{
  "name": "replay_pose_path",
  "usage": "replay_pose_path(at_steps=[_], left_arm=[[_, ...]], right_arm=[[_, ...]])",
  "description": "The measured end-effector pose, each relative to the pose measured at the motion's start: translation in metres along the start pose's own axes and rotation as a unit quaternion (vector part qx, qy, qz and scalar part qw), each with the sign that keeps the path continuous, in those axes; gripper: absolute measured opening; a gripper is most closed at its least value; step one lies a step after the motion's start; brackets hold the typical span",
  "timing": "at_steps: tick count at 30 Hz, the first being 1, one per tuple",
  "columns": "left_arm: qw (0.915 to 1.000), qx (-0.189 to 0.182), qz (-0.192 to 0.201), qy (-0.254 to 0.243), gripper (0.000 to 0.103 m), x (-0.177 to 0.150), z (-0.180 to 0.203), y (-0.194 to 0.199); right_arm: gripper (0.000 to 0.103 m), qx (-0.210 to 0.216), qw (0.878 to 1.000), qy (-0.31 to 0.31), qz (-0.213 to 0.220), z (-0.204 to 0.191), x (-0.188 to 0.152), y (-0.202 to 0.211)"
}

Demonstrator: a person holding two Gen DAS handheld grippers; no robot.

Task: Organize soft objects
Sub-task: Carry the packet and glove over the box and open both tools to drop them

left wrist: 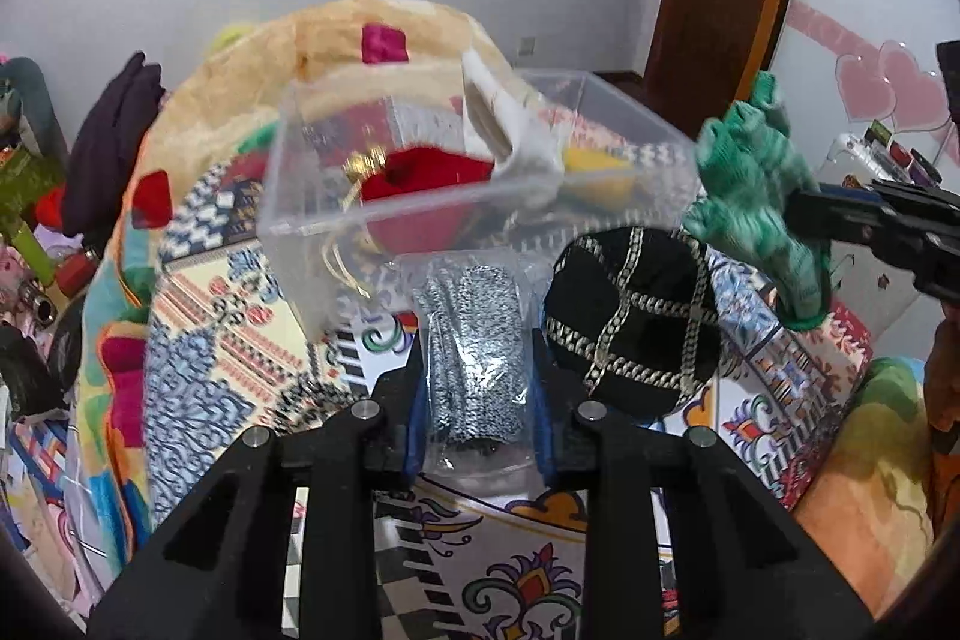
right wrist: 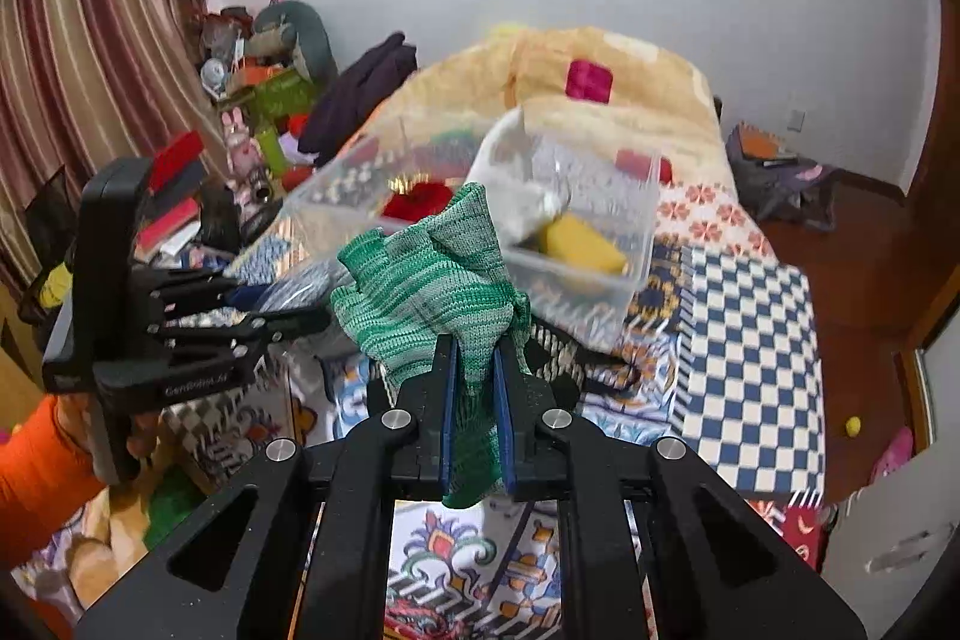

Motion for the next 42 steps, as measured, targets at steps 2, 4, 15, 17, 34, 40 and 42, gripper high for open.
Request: replay_pose_path(at_steps=[2, 4, 15, 17, 34, 40, 42], left_arm=[[0.9999, 0.002, 0.014, -0.001, 0.028, 0.001, 0.001, 0.011], [0.9995, 0.004, 0.031, 0.0, 0.028, 0.007, 0.002, 0.023], [0.9945, -0.003, 0.101, 0.028, 0.028, 0.054, -0.006, 0.057], [0.9939, 0.002, 0.105, 0.033, 0.028, 0.062, -0.006, 0.053], [0.9987, 0.012, 0.034, 0.037, 0.028, 0.097, -0.014, -0.025], [0.9996, 0.015, 0.008, 0.023, 0.028, 0.099, -0.012, -0.041], [0.9996, 0.013, 0.006, 0.023, 0.029, 0.099, -0.011, -0.042]], right_arm=[[0.01, 0.0, 1.0, -0.003, 0.014, 0.001, 0.008, 0.006], [0.01, -0.003, 1.0, -0.004, 0.028, 0.002, 0.017, 0.01], [0.01, -0.027, 0.996, -0.025, 0.087, 0.011, 0.065, 0.015], [0.01, -0.033, 0.995, -0.028, 0.09, 0.011, 0.07, 0.012], [0.01, -0.048, 0.997, -0.044, 0.035, 0.022, 0.086, -0.047], [0.011, -0.055, 0.997, -0.045, 0.011, 0.028, 0.085, -0.061], [0.011, -0.054, 0.997, -0.046, 0.007, 0.03, 0.084, -0.063]])
Point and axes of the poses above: each gripper's, at about its wrist camera, not at the fingertips, and y roughly against the way its jaws point, z to its right, x to its top, the point moved 2 cm from there along -y, roughly the way its jaws point, and after that the axes turned 15 degrees about -z, right-handed, at the moved point
